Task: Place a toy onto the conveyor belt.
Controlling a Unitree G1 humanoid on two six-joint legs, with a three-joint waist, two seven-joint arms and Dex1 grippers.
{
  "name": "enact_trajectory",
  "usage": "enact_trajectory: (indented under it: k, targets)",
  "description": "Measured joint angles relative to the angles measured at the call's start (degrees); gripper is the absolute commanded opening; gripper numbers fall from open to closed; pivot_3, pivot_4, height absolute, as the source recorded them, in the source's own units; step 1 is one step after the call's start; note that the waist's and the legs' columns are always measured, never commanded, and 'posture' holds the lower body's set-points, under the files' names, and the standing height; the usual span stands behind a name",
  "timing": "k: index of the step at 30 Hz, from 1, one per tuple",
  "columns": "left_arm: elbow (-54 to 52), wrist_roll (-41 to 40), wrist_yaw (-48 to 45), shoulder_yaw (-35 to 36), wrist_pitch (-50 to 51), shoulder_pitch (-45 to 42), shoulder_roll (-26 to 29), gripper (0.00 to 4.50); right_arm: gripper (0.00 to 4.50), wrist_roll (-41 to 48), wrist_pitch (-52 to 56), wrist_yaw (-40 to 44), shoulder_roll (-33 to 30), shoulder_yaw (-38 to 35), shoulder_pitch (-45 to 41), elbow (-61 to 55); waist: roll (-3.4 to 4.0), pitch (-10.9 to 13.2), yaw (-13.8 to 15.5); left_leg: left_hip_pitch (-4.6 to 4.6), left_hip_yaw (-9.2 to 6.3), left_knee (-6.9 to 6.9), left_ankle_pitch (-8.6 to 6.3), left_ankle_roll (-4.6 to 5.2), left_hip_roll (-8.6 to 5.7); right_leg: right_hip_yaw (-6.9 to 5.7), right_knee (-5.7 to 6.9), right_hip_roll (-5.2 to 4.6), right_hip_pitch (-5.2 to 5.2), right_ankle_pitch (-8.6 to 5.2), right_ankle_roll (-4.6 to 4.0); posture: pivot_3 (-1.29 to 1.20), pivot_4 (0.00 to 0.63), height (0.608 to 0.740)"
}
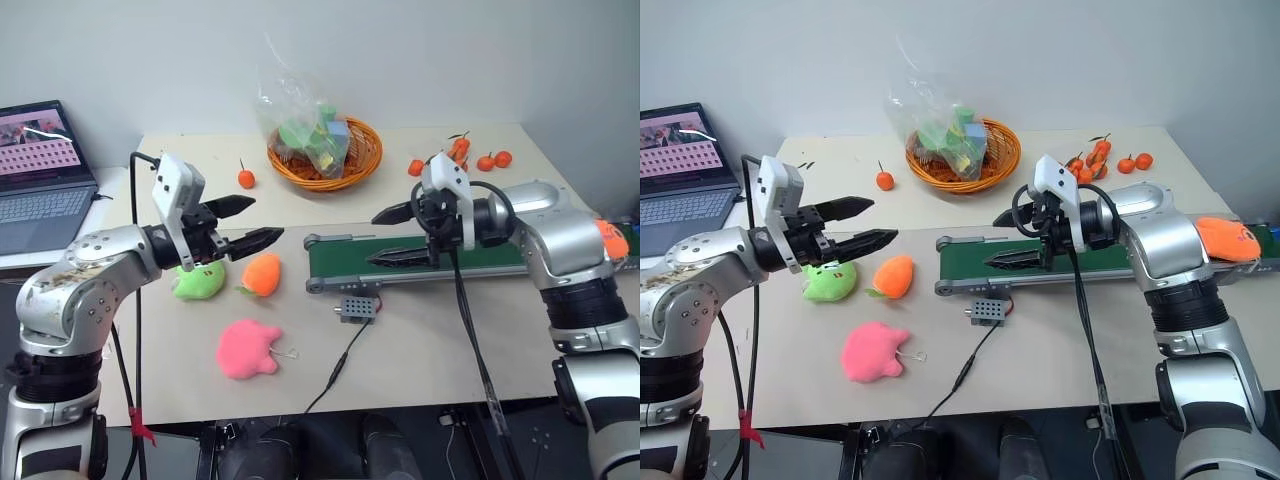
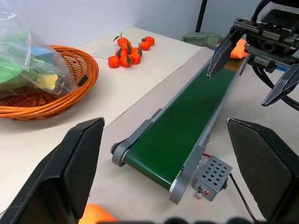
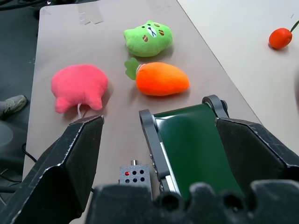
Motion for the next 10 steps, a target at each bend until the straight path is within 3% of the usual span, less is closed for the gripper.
enact_trajectory:
  k: [10]
  targets:
    - [0.00,0.01,0.29,0.00,0.78,-0.01,-1.03,4.46,4.50,-0.41,0.00,-0.01,0.02,0.00,0.00,0.00,0.00,0.00,0.00,0.00,0.00,0.00,0.00,0.00,0.01,0.00,-0.01,0.00,0.00,0.00,0.00,0.00,0.150,0.740]
